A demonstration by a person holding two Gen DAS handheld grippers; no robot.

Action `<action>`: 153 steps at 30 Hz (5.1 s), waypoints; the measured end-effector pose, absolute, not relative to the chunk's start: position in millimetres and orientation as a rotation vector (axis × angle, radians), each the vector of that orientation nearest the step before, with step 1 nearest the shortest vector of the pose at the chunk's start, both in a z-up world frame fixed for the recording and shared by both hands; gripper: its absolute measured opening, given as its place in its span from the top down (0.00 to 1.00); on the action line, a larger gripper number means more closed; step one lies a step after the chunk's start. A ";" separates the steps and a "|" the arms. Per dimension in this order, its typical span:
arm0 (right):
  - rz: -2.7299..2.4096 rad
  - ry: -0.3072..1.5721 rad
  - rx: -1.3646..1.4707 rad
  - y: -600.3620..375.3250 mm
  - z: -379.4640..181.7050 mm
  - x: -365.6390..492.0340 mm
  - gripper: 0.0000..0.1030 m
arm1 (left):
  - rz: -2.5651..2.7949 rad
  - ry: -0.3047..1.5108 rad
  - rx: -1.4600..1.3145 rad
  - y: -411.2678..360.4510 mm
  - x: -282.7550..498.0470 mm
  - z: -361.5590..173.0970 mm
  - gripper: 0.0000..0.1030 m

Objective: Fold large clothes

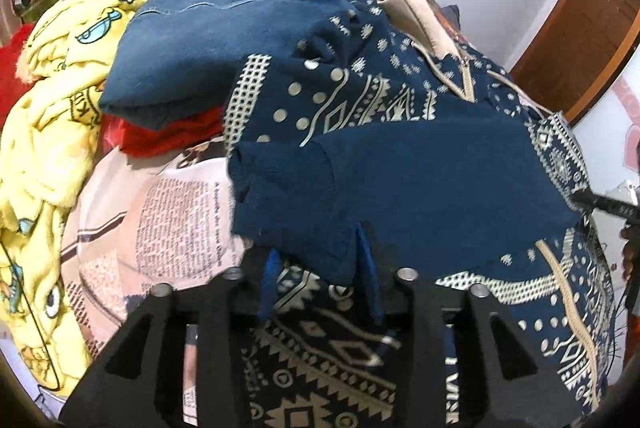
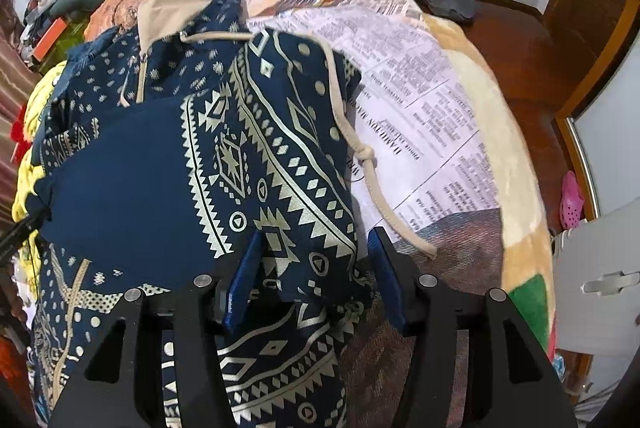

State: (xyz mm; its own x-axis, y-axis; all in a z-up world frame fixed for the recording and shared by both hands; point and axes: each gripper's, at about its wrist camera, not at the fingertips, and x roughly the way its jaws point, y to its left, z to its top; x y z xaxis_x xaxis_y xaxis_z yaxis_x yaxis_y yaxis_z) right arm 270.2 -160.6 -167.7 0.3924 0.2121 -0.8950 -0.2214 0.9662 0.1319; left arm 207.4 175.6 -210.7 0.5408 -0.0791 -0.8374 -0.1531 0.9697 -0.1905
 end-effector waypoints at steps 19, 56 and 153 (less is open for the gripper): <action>0.264 1.102 0.019 -167.0 -156.7 280.5 0.49 | 0.074 1.012 -0.141 175.2 202.0 -181.1 0.31; 0.385 1.173 0.047 -19.4 -177.2 482.5 0.42 | -0.030 1.057 -0.076 144.9 489.5 -186.8 0.31; 0.570 0.949 -0.058 -28.3 -140.3 369.4 0.90 | -0.215 0.923 -0.118 106.4 395.5 -146.9 0.94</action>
State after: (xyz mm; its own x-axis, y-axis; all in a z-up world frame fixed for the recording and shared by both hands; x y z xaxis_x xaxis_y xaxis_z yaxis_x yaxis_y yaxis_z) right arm 369.4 -28.3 -140.3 0.4470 0.4358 -0.7812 -0.4851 0.8518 0.1977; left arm 395.5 106.4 -146.9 0.5843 -0.2339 -0.7771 0.1334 0.9722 -0.1923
